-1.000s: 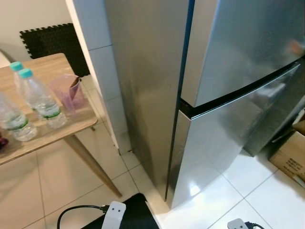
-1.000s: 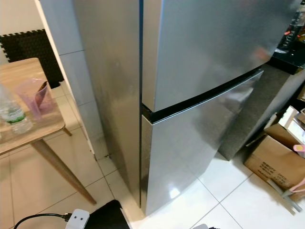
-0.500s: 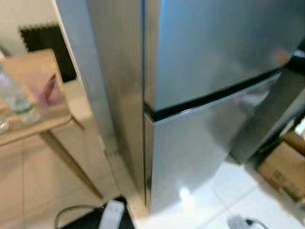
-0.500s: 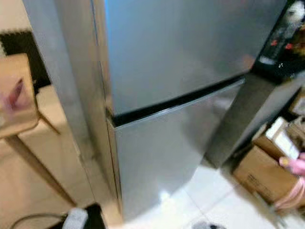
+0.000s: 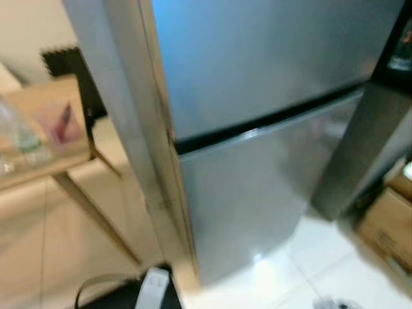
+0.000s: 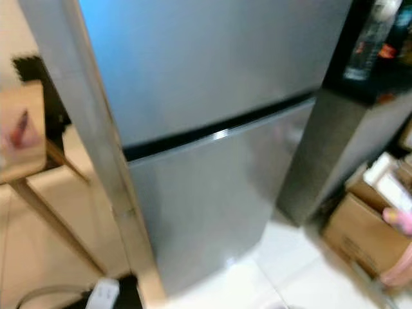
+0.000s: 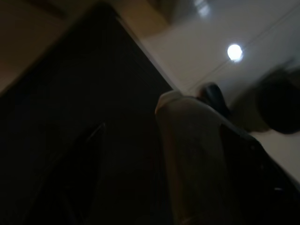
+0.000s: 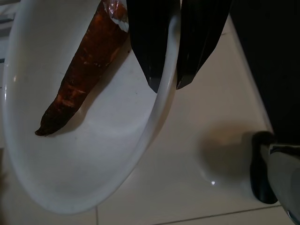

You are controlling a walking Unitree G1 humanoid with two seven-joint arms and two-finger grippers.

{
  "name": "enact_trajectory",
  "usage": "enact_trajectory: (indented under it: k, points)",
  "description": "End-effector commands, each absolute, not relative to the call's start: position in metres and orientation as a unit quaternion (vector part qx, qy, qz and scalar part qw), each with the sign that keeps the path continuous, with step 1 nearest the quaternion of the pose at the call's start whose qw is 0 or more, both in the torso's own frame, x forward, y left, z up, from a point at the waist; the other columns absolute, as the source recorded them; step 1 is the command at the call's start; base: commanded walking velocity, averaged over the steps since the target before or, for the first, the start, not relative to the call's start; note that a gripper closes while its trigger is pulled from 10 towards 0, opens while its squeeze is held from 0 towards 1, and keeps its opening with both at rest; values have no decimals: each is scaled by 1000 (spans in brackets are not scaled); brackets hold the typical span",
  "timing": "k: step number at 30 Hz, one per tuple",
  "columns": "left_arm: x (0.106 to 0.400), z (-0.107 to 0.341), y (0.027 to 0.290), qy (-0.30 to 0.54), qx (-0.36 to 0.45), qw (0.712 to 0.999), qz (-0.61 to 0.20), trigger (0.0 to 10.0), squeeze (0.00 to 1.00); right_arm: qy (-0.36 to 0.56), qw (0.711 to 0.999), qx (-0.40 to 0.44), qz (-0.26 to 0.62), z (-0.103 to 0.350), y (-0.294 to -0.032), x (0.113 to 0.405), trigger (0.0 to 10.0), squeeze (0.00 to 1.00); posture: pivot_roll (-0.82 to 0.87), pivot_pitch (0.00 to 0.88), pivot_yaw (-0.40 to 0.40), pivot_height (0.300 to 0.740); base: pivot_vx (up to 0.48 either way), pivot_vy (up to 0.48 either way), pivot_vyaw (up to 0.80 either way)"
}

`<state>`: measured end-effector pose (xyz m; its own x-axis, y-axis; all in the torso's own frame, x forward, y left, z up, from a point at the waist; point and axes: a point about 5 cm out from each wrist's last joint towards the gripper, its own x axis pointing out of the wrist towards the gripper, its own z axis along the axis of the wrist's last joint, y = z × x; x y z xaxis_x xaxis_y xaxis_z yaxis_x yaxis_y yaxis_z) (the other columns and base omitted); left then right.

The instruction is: Restocking fridge

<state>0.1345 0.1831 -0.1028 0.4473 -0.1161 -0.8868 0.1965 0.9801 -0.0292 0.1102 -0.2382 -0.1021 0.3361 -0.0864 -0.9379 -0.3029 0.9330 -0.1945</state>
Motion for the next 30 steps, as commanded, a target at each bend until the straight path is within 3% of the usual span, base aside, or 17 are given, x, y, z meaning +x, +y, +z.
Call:
enact_trajectory:
  k: [1, 6, 30]
  points:
    - [135, -103, 184, 515, 25, 853, -82, 10000, 0, 568, 802, -169, 68, -102, -237, 112, 10000, 0, -42, 15, -36, 740, 0, -420, 0]
    - [138, -101, 187, 509, 38, 857, -71, 10000, 0, 569, 803, -167, 67, -102, -237, 111, 10000, 0, -42, 17, -37, 740, 64, -400, 0]
    - [133, -103, 191, 520, 38, 852, -44, 10000, 0, 570, 801, -168, 67, -102, -238, 110, 10000, 0, -38, 19, -42, 740, 0, 0, 0]
